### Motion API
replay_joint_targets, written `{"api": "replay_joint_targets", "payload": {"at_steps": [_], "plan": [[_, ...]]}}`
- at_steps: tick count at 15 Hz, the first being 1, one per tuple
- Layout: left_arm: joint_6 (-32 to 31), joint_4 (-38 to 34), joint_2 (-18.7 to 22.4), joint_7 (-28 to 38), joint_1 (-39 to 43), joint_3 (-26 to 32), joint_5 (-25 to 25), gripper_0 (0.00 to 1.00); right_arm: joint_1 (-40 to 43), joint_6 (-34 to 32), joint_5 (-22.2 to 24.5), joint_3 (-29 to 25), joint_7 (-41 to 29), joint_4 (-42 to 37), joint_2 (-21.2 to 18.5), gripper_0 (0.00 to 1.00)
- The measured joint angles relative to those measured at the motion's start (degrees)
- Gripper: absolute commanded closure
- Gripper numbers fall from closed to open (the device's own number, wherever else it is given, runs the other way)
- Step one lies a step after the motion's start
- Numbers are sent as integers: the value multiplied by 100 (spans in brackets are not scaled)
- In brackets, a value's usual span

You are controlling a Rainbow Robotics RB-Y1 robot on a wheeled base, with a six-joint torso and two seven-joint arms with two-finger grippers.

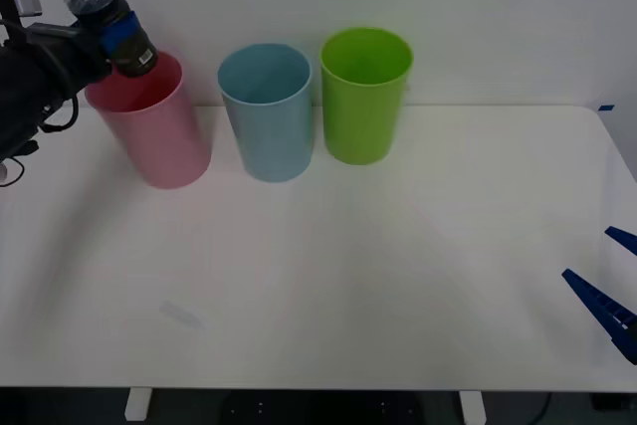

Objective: Grasp the object on the table and drop it into the matching bin: aluminum can to the light blue bin, PET bottle to the pink bin.

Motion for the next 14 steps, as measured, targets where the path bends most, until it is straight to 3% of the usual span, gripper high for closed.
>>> {"api": "replay_joint_targets", "payload": {"at_steps": [3, 4, 5, 6, 7, 14], "plan": [[1, 8, -15, -20, 0, 21, -28, 96, 0, 0, 0, 0, 0, 0, 0, 0], [1, 7, -15, -32, 0, 28, -26, 89, 0, 0, 0, 0, 0, 0, 0, 0], [0, 2, -13, -46, 0, 44, -28, 68, 0, 0, 0, 0, 0, 0, 0, 0], [-4, 3, -11, -55, 0, 69, -29, 17, 0, 0, 0, 0, 0, 0, 0, 0], [-8, 7, -14, -64, 0, 98, -29, 0, 0, 0, 0, 0, 0, 0, 0, 0], [-89, 1, 29, -82, 59, 145, 79, 0, 0, 0, 0, 0, 0, 0, 0, 0]]}}
